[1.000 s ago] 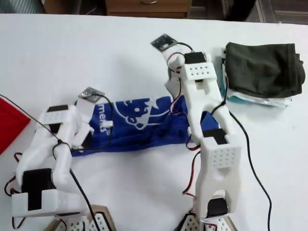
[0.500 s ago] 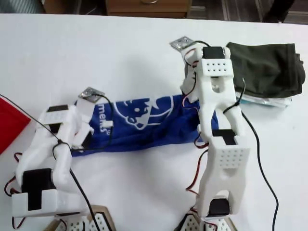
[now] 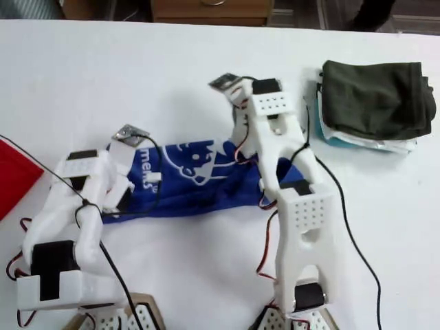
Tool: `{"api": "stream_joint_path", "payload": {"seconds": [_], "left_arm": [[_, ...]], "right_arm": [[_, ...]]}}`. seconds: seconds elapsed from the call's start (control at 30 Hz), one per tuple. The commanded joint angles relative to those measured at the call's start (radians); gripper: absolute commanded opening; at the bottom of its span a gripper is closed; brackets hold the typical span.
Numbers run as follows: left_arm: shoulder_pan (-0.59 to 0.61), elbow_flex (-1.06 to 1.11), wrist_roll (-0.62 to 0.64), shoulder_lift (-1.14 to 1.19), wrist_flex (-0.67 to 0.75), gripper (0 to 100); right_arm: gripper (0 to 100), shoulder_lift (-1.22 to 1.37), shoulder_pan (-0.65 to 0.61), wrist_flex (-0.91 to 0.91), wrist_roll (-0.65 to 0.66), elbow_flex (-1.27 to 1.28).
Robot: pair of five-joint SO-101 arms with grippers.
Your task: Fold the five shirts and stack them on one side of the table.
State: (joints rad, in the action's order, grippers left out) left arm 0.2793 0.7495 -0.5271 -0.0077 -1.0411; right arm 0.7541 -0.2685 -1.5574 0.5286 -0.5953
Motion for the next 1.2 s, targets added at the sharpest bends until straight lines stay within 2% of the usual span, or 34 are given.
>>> {"api": "stream_joint_path", "payload": {"seconds": [0.0,0.17,0.53,0.77,0.97,1.17], "left_arm": [[0.031,-0.025,0.003,0.017,0.032,3],[0.031,-0.025,0.003,0.017,0.032,3],[0.032,-0.025,0.003,0.017,0.032,3],[0.032,-0.025,0.003,0.017,0.032,3],[0.032,-0.025,0.003,0.017,0.034,3],[0.032,-0.025,0.003,0.017,0.034,3]], "right_arm": [[3.0,-0.012,-0.019,0.094,-0.012,-0.038],[3.0,-0.018,-0.008,0.171,-0.014,-0.043],[3.0,-0.185,0.038,-0.209,-0.005,-0.133],[1.9,-0.131,0.027,-0.206,-0.005,-0.029],[1.9,-0.202,0.025,-0.206,0.002,0.201],[2.0,-0.412,0.068,-0.147,0.104,0.523]]}}
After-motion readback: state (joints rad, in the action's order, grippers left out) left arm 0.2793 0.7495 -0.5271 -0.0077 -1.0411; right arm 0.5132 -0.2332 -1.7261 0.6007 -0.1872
